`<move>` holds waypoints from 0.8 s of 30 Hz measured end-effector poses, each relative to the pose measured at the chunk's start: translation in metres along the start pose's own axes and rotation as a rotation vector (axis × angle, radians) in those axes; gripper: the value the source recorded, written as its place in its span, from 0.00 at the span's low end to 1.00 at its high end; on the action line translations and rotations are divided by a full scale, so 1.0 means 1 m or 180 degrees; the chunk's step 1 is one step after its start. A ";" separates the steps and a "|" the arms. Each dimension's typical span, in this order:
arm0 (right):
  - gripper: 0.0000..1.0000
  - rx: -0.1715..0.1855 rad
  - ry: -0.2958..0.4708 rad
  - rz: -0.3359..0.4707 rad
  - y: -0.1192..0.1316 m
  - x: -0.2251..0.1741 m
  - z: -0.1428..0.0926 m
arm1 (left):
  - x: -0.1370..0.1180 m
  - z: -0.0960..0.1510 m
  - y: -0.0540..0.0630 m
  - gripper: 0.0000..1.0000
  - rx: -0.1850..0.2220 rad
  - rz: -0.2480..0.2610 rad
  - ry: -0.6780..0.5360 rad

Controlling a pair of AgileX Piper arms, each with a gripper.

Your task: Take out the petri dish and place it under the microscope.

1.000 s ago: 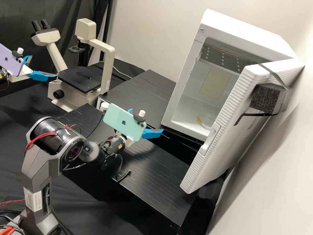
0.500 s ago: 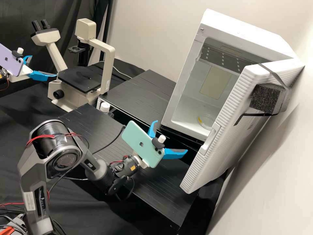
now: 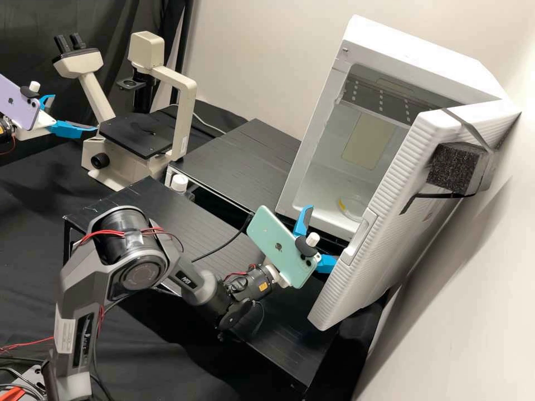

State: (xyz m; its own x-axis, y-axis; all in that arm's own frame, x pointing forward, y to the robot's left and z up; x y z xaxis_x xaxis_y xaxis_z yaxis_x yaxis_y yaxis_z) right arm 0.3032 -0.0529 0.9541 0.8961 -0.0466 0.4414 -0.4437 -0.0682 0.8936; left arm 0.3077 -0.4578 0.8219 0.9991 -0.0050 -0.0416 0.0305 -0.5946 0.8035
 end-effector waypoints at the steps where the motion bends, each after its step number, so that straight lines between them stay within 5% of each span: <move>1: 1.00 -0.0010 0.0006 0.0006 -0.001 0.005 -0.001 | 0.000 0.000 0.000 1.00 0.0000 0.0000 0.0000; 13: 1.00 -0.0090 -0.0080 -0.0181 -0.025 0.043 -0.003 | 0.000 0.000 0.000 1.00 0.0000 0.0000 0.0000; 24: 1.00 -0.0324 0.0023 -0.0111 -0.035 0.068 -0.017 | 0.000 0.000 0.000 1.00 0.0000 0.0000 0.0000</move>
State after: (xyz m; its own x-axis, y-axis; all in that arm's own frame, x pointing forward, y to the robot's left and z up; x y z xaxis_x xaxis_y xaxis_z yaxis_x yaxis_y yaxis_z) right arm 0.3798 -0.0372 0.9546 0.9112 -0.0388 0.4101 -0.4090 0.0320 0.9120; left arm 0.3077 -0.4578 0.8219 0.9991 -0.0050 -0.0416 0.0305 -0.5946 0.8035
